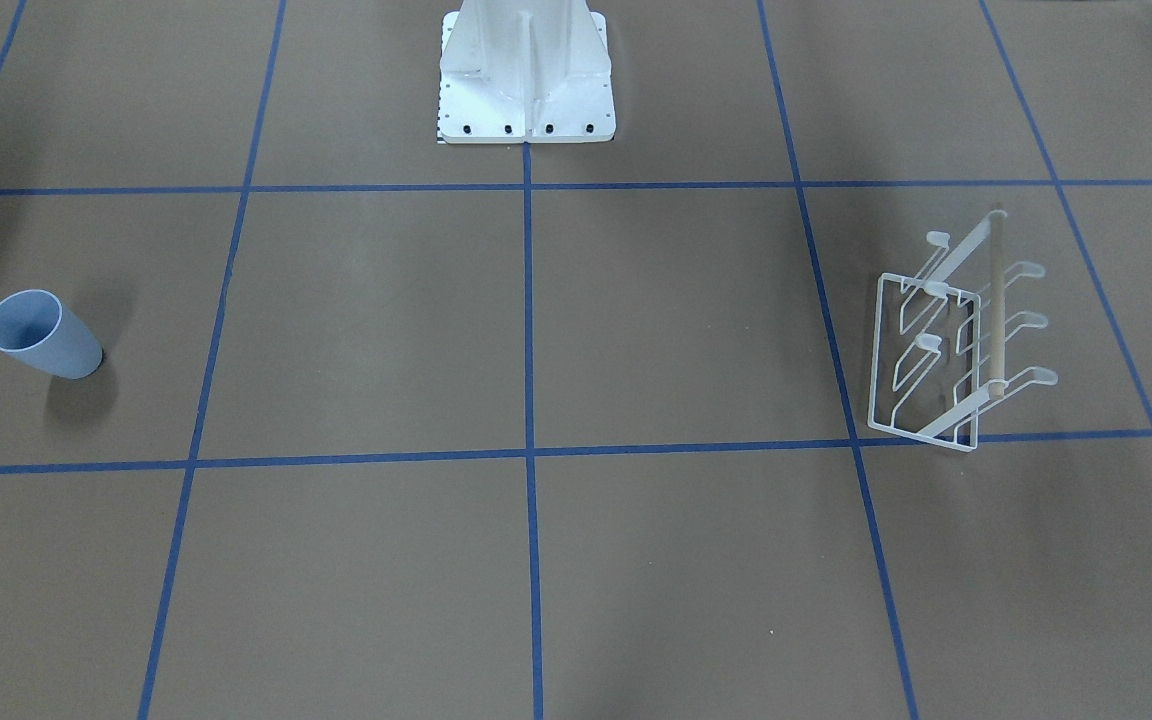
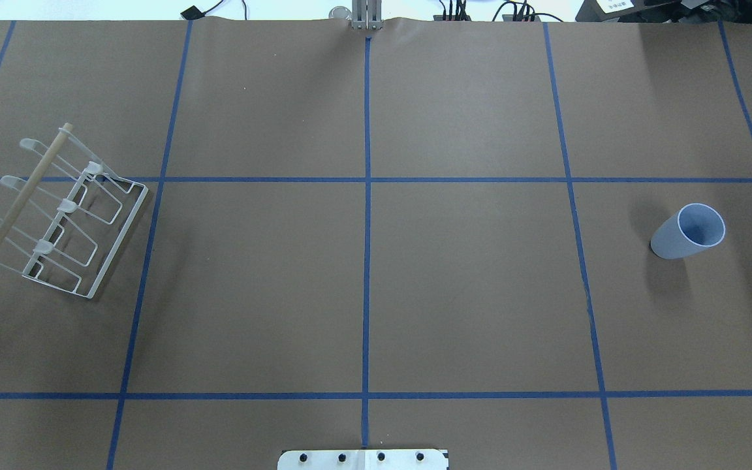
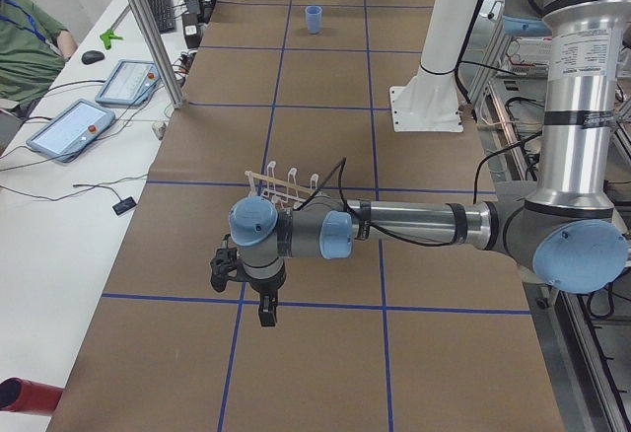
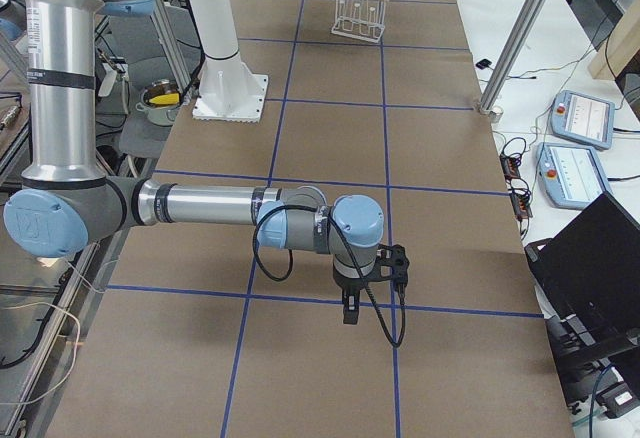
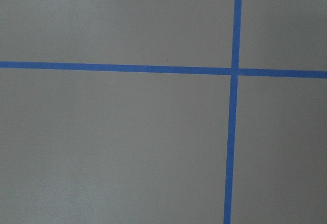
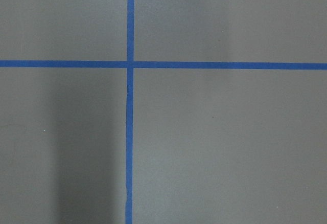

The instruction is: Hang cup on cup holder

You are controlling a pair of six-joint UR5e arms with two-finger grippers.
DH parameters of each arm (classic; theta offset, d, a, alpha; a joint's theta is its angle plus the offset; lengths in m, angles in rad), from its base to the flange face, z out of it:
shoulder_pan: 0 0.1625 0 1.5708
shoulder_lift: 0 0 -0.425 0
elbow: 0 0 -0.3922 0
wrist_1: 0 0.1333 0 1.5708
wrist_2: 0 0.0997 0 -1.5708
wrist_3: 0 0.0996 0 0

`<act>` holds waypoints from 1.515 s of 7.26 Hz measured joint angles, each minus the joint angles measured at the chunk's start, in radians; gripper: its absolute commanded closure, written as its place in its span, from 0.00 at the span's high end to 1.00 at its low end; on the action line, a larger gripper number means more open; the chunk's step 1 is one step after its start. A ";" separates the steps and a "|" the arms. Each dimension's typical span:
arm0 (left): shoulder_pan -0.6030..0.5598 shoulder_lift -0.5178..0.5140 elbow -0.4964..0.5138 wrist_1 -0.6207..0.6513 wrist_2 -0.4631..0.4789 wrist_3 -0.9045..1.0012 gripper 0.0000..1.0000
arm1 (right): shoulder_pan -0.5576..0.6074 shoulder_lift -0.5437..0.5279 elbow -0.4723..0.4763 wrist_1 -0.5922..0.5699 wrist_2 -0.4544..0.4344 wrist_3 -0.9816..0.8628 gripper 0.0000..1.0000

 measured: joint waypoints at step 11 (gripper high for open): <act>0.000 0.003 -0.040 -0.015 -0.004 -0.014 0.98 | -0.008 0.020 0.035 0.004 0.004 0.001 1.00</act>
